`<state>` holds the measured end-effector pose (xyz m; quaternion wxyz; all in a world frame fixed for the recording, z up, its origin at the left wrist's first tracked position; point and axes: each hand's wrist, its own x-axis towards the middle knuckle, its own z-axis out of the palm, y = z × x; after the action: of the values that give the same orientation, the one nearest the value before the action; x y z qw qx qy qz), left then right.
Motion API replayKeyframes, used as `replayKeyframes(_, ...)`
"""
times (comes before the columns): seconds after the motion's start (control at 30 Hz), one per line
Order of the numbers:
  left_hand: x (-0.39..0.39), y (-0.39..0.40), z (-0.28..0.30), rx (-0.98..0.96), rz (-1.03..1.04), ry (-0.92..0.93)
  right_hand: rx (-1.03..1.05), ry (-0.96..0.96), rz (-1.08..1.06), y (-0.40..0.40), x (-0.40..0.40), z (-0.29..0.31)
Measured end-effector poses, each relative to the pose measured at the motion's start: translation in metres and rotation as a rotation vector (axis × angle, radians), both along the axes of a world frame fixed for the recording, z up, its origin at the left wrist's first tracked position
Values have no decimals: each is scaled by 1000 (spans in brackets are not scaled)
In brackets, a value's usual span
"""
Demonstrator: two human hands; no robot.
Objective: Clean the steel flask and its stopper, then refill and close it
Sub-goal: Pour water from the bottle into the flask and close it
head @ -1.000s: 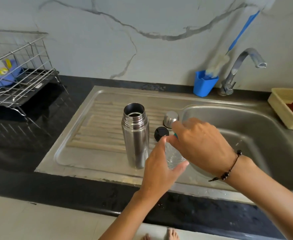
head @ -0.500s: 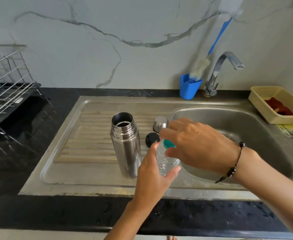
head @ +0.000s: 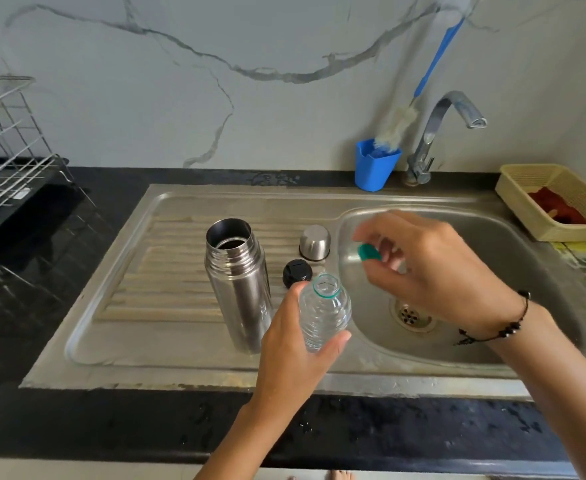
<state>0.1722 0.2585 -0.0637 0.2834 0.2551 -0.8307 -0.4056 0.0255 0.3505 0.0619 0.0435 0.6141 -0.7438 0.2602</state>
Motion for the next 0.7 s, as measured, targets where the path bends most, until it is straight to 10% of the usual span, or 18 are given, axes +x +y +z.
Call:
replayKeyframes(0.27,-4,2,-2,-45,32,61,513,-211,-185,8,6,-149)
replayKeyframes(0.7,-2,5,5,-66,39,19,372,-335,-103,15,6,-152)
